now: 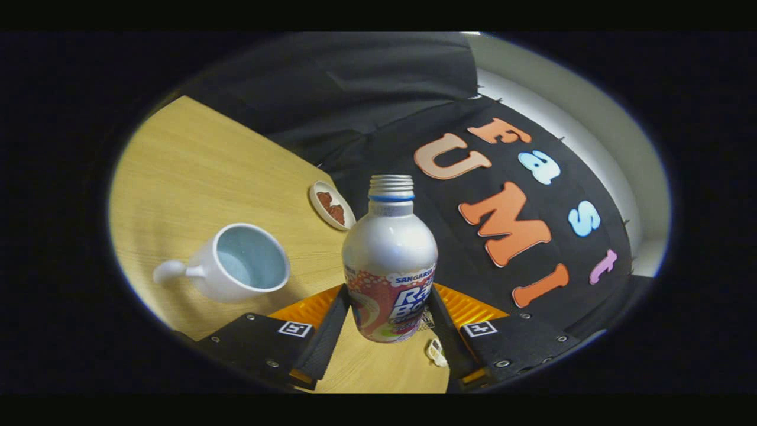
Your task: Take the bottle from table, then pour the juice into the cup, finally place the bottle on the coaster
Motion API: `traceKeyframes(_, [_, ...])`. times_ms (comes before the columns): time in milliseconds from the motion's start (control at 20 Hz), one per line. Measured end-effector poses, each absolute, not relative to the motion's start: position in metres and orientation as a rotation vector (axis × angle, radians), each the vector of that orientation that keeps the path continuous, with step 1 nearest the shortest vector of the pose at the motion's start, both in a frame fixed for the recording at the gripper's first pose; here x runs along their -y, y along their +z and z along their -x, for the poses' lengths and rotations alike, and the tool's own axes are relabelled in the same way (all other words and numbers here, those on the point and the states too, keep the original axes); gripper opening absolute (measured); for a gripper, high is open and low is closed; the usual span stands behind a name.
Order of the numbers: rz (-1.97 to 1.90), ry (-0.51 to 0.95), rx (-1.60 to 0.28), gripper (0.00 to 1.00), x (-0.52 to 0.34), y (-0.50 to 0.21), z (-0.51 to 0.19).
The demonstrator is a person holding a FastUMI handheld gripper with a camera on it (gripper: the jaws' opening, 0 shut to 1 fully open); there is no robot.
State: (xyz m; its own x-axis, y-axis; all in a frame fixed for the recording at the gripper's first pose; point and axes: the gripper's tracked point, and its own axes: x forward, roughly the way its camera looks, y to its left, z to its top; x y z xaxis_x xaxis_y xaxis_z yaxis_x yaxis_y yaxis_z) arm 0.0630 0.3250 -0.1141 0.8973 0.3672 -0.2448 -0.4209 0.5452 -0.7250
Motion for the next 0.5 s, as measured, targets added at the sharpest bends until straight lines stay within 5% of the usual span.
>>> traceKeyframes(500, [0.421, 0.445, -0.229, 0.78, -0.306, -0.123, -0.081])
